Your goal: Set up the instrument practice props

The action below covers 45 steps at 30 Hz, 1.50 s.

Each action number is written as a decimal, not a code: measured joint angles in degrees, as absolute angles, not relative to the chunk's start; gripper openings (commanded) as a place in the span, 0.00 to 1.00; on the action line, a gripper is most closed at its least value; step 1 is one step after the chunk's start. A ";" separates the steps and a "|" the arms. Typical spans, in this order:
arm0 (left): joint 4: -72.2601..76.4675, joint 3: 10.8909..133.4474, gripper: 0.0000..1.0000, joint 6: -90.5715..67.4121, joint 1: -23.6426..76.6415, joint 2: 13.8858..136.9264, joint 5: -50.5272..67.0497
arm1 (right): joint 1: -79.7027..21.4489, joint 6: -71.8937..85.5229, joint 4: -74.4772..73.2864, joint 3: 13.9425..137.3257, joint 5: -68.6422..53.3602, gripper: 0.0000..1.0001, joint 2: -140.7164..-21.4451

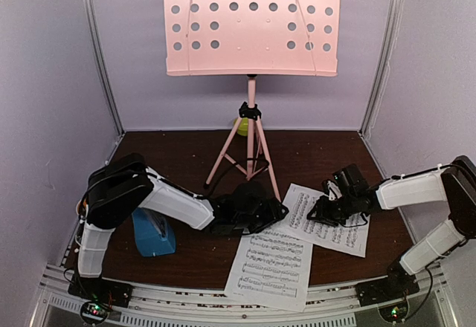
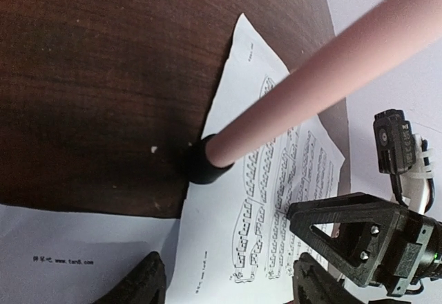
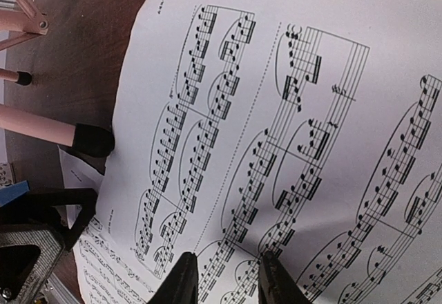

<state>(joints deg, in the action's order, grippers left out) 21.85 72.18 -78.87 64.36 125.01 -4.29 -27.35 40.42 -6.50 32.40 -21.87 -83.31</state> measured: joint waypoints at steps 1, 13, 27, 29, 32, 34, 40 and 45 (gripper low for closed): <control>21.34 72.12 0.66 -78.46 64.12 124.77 -4.29 | -27.35 40.40 -6.50 32.40 -21.71 0.32 -83.31; 15.97 81.52 0.60 -72.44 63.33 128.20 0.56 | -27.35 40.27 -6.87 32.58 -21.45 0.32 -83.31; 12.47 81.84 0.58 -70.30 63.48 128.46 0.54 | -26.22 38.68 -18.22 34.79 -19.33 0.50 -79.48; 11.49 80.99 0.58 -69.69 63.48 127.59 -0.25 | -24.86 37.78 -22.02 35.88 -18.85 0.60 -77.03; 8.36 80.77 0.57 -67.24 63.59 125.84 -1.87 | -22.20 36.18 -26.28 38.85 -18.20 0.74 -72.55; 5.80 81.28 0.58 -64.18 63.79 124.22 -3.16 | -19.62 35.27 -28.21 40.45 -18.04 0.81 -69.93; 0.82 88.44 0.59 -53.89 65.45 123.22 -3.57 | -5.74 33.08 -34.61 40.62 -16.08 0.82 -62.76; -1.13 93.62 0.59 -47.18 66.24 123.87 -0.75 | 2.92 30.26 -36.82 40.60 -14.52 0.80 -64.07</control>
<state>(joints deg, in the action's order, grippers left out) -1.13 93.62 -47.18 66.24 123.87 -0.75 2.92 30.26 -36.82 40.60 -14.52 -64.07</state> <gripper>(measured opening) 0.594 0.812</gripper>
